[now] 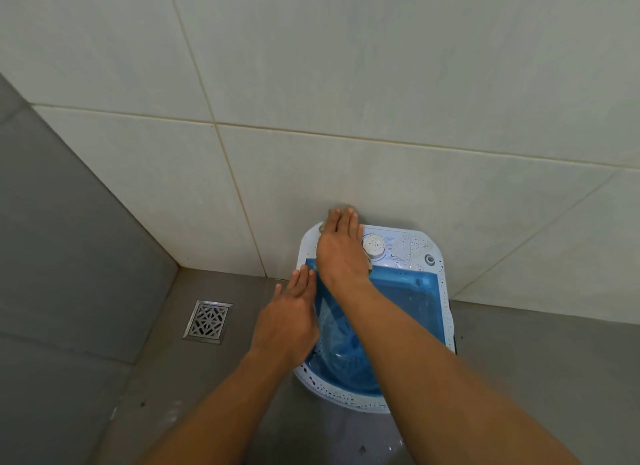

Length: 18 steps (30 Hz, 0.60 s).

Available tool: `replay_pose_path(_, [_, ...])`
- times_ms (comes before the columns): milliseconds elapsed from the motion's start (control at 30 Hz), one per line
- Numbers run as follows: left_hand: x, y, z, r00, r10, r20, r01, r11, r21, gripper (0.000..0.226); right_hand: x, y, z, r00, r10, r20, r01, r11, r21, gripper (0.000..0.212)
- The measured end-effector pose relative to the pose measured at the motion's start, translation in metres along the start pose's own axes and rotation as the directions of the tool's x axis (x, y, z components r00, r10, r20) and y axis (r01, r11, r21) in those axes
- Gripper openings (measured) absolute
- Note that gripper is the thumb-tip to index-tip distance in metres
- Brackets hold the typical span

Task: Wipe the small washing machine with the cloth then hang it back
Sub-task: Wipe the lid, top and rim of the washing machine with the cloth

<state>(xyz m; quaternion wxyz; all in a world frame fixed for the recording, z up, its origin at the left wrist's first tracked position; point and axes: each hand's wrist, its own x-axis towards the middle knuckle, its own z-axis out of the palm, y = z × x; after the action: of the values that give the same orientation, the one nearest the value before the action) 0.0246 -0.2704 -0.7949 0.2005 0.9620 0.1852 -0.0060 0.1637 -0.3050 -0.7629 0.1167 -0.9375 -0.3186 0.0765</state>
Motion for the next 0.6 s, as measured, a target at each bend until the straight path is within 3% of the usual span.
replay_pose_path(300, [-0.002,0.003,-0.002,1.0,-0.006,0.002,0.006,1.0,-0.014,0.066,-0.009,-0.005,-0.002,1.0,0.027,0.014,-0.025,0.992,-0.127,0.06])
replay_pose_path(467, [-0.001,0.003,-0.001,0.999,0.013,-0.031,-0.014,1.0,-0.018,0.063,-0.001,-0.005,-0.003,0.975,-0.214,0.066,0.219,0.972,-0.082,0.074])
replay_pose_path(600, [-0.002,0.005,-0.003,1.0,0.007,-0.03,-0.007,1.0,-0.023,0.063,0.004,-0.001,-0.005,0.906,-0.408,0.11,0.411,0.912,-0.004,0.062])
